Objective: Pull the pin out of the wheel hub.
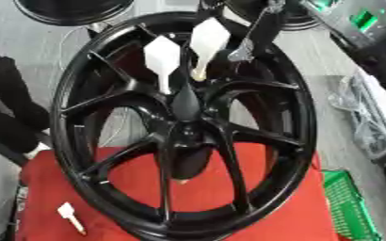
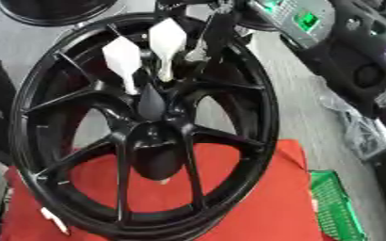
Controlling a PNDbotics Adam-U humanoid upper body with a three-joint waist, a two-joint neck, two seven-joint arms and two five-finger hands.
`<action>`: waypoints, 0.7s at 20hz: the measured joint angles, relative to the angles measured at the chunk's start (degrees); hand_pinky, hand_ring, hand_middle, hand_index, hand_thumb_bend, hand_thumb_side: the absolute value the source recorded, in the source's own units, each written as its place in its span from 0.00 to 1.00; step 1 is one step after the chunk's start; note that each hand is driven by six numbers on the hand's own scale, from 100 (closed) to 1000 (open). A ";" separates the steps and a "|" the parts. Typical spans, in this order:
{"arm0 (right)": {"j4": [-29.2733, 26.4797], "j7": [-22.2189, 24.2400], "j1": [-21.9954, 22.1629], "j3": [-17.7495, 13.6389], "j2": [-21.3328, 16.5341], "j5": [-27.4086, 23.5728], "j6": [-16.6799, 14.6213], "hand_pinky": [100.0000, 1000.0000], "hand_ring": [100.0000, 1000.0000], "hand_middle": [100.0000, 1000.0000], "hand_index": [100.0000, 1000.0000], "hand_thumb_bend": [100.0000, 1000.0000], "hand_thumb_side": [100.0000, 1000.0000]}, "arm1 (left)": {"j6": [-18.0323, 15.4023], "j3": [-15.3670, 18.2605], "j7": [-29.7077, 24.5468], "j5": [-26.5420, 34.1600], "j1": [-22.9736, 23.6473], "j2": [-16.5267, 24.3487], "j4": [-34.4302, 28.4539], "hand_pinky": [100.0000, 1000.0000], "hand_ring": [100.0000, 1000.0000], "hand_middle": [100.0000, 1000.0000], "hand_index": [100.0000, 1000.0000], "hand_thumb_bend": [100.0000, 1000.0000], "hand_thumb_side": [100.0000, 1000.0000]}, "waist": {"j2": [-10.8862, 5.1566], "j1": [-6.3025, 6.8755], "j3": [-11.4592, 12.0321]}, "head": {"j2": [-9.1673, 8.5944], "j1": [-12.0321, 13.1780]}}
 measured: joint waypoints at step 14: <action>-8.97 -19.14 25.81 -24.19 -21.67 -15.32 8.17 0.69 0.48 0.22 0.39 0.00 0.00 | -0.29 0.18 0.30 -0.32 0.20 0.03 0.02 0.53 0.76 0.74 0.68 0.22 0.63 | -0.59 -0.37 -1.05 | -1.14 1.49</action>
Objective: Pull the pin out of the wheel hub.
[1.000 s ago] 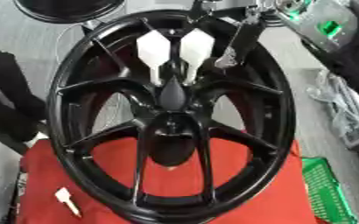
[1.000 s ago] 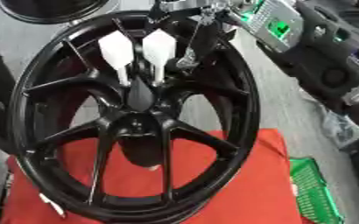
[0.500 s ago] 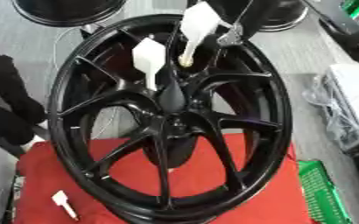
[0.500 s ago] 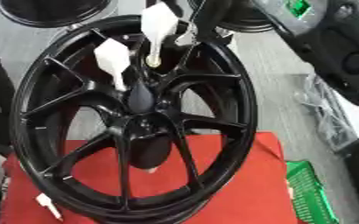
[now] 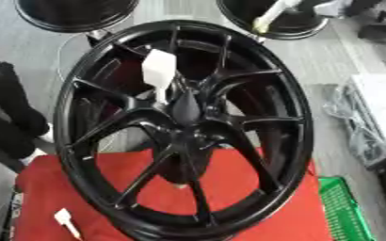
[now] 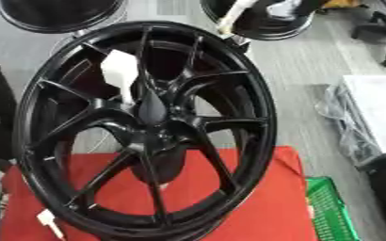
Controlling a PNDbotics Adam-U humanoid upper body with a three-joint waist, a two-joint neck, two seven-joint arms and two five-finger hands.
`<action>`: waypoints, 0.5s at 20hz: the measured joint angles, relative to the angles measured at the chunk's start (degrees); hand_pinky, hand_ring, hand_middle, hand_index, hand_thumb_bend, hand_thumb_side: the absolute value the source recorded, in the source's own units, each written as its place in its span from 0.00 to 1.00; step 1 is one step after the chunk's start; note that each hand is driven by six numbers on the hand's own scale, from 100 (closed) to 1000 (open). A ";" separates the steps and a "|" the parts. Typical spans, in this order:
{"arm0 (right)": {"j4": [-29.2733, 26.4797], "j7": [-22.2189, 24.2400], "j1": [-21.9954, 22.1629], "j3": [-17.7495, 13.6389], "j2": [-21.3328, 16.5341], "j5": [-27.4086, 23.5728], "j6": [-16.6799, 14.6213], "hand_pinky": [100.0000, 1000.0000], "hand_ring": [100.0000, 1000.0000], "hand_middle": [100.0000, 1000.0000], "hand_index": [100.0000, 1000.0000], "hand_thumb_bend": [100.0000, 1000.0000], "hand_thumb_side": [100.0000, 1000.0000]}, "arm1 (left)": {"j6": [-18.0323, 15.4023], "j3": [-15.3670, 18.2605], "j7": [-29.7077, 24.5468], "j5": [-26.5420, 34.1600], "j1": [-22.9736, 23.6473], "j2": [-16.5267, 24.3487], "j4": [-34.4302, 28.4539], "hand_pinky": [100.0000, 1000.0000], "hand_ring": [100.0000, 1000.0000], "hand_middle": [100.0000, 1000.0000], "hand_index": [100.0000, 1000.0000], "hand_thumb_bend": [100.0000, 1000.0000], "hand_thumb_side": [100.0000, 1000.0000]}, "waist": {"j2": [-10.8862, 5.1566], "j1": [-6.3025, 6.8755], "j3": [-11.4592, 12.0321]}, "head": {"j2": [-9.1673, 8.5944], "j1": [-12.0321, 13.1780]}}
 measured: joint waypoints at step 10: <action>9.27 -22.90 28.40 -24.23 -3.76 7.93 3.59 0.69 0.52 0.28 0.44 0.11 0.00 | -0.57 1.14 1.11 -0.10 0.40 0.29 -0.02 0.53 0.76 0.74 0.68 0.22 0.63 | 0.41 0.56 -1.75 | -0.43 2.70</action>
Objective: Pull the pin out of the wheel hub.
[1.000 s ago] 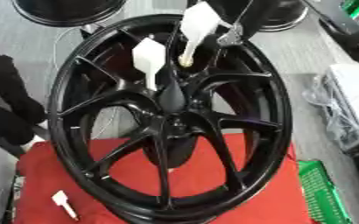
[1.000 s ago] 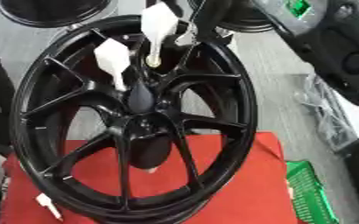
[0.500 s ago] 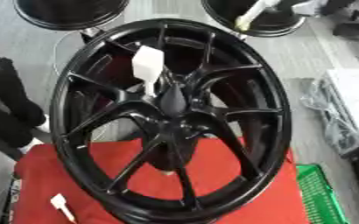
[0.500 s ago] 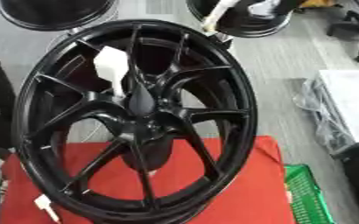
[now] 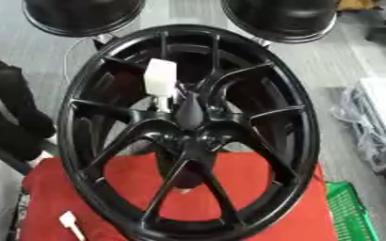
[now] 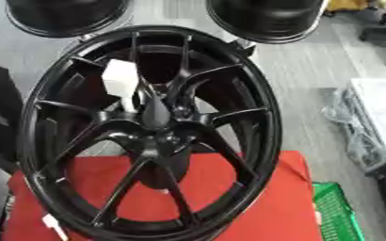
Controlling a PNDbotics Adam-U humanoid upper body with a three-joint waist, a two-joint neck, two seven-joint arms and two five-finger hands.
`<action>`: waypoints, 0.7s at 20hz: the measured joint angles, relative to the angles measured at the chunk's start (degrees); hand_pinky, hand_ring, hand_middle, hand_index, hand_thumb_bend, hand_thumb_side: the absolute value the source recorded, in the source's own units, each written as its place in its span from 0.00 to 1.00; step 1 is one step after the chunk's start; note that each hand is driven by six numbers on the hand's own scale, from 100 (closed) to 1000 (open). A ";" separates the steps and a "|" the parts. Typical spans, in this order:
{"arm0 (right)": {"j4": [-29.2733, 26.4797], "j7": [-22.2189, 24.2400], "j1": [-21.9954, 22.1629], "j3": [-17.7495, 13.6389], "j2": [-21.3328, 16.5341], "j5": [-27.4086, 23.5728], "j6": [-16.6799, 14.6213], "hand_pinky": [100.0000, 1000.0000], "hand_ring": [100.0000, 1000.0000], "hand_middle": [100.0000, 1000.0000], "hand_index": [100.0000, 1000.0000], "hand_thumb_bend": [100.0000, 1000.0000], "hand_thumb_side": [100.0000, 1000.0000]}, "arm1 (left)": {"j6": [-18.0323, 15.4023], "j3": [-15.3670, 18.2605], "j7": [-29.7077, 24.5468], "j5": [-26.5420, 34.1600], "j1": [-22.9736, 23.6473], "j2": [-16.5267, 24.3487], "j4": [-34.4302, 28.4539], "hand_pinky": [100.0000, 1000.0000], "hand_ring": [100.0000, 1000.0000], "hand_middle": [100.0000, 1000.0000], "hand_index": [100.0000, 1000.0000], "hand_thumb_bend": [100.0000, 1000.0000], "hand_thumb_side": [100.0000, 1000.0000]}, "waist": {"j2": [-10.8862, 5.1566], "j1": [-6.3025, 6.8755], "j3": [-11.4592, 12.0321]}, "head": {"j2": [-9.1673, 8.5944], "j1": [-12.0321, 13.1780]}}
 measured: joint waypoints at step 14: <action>8.92 -2.82 10.87 -7.66 11.54 16.65 7.50 0.85 0.85 0.73 0.86 0.23 0.25 | -0.19 0.40 0.32 -0.18 0.00 0.00 -0.29 0.53 0.76 0.73 0.68 0.21 0.63 | 0.01 0.12 -0.27 | 0.05 1.71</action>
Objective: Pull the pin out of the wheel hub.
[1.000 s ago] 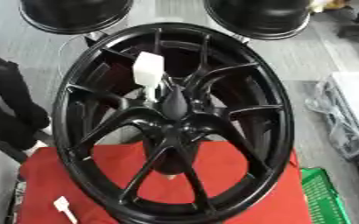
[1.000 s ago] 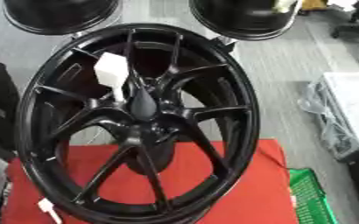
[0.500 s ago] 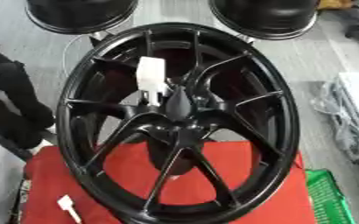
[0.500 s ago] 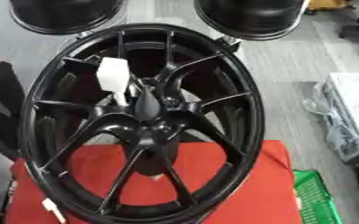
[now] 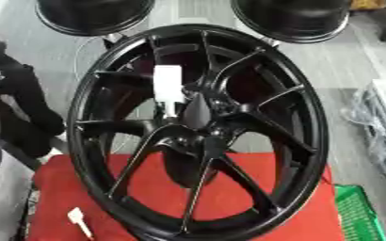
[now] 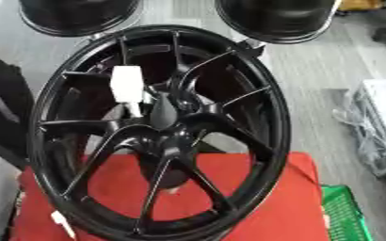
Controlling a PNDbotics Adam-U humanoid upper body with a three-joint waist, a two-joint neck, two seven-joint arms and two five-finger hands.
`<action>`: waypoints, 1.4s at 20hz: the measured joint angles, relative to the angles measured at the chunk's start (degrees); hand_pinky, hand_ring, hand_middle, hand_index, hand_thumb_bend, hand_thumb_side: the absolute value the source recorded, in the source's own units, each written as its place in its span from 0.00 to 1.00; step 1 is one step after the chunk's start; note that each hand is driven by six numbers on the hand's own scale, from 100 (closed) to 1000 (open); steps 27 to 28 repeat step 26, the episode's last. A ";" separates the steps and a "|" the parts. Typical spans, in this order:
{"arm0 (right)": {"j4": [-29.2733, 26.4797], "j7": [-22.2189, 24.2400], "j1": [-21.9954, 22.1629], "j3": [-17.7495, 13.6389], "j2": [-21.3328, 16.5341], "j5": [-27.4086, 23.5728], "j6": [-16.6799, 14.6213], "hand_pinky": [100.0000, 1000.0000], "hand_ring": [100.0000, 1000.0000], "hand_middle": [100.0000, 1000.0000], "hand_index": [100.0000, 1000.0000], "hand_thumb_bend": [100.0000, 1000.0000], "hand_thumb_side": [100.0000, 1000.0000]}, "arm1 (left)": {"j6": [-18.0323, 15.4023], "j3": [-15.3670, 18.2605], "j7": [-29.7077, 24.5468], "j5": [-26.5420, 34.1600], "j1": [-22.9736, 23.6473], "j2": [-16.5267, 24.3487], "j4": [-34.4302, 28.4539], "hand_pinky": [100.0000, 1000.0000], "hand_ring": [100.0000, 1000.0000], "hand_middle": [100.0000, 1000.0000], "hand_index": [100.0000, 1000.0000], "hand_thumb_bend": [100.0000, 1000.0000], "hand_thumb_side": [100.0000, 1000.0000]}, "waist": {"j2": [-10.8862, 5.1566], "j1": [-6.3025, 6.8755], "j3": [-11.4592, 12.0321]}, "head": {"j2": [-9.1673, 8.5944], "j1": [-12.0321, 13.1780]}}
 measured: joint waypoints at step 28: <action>-18.14 -11.64 -20.83 8.15 5.58 -38.65 -4.71 0.76 0.67 0.65 0.69 0.00 0.55 | 0.38 -0.46 -0.36 -0.01 -0.39 -0.05 0.00 0.53 0.76 0.74 0.68 0.21 0.62 | -0.44 0.22 1.55 | 0.47 -1.39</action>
